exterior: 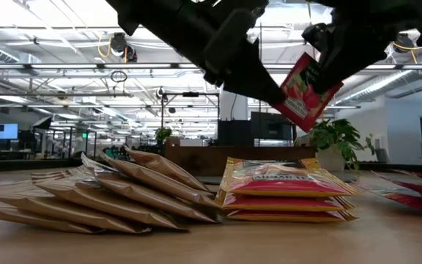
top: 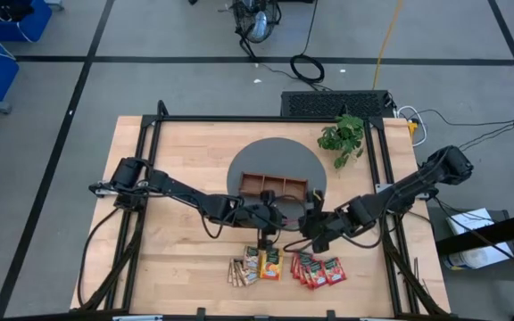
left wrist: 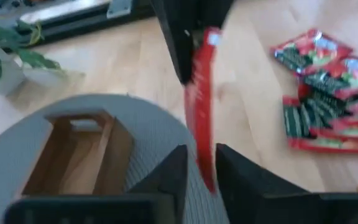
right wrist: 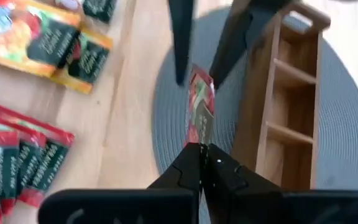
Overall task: Pick & Place Tea
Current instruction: Put the red tea bag to the right section into the wooden organizer
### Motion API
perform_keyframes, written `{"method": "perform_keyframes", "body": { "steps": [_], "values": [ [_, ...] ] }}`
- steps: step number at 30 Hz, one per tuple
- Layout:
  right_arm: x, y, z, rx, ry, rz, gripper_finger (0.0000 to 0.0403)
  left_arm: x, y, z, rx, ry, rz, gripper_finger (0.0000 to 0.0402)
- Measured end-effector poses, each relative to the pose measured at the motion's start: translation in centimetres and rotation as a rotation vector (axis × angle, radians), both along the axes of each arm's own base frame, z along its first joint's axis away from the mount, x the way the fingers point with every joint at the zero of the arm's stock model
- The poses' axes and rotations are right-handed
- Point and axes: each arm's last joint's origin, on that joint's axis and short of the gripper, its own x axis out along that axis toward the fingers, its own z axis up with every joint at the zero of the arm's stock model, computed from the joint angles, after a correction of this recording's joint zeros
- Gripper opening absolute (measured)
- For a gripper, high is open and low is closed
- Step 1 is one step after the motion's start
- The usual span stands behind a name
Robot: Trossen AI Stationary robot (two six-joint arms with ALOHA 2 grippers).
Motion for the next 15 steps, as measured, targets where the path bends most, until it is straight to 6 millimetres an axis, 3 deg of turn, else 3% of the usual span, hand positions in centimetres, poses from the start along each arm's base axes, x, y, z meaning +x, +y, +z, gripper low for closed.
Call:
{"method": "perform_keyframes", "body": {
  "steps": [5, 10, 15],
  "values": [
    [-0.5, -1.1, 0.1, -0.006, 0.044, -0.052, 0.0001, -1.4, 0.4, 0.2, 0.071, 0.135, 0.065, 0.0163],
    [-0.4, -3.5, 0.6, 0.058, 0.098, -0.123, 0.0001, -3.4, 0.4, 0.0, 0.018, 0.288, 0.167, 0.0199],
    [1.2, -6.1, 2.8, 0.072, 0.131, -0.157, 0.0000, -5.9, -2.0, -1.9, 0.040, 0.444, 0.142, 0.0198]
  ]
}}
